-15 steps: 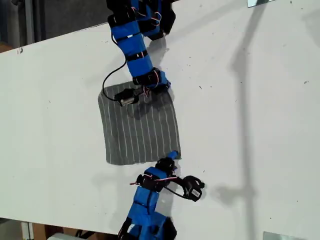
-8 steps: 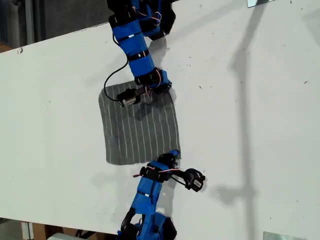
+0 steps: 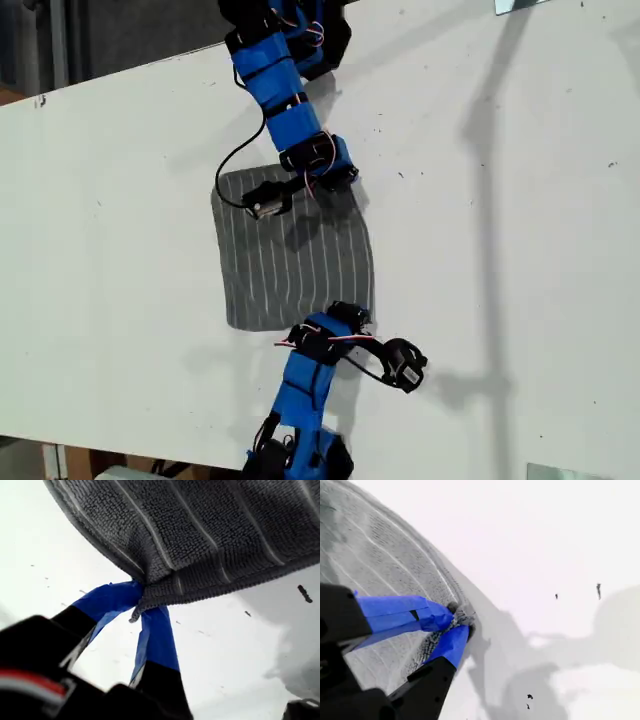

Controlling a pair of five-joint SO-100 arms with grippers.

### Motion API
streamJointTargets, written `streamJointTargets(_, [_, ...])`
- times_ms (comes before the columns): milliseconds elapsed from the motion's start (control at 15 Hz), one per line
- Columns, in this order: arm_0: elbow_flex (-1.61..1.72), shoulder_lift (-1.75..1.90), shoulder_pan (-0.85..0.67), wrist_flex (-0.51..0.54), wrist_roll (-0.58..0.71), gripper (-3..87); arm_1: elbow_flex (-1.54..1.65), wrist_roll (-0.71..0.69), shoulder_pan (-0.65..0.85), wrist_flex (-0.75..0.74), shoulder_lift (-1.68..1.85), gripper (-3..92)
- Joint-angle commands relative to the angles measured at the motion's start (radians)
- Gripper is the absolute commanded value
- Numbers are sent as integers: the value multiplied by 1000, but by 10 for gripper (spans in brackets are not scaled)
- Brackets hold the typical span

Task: Grasp corners of a square towel and fold twice.

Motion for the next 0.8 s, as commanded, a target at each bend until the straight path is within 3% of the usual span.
streamJointTargets(0, [-275, 46, 40, 241, 2, -1, -224, 21, -29, 160, 69, -1])
streamJointTargets(200, [-199, 249, -46, 299, 83, -1, -250, -35, 92, 215, 190, -1])
streamJointTargets(333, [-54, 443, -173, 308, 140, -1, -278, -150, 232, 190, 284, -1])
streamJointTargets(533, [117, 675, -502, 310, 308, -1, -454, -330, 488, 181, 279, -1])
streamJointTargets(733, [48, 612, -798, 302, 545, -1, -505, -451, 710, 137, 213, -1])
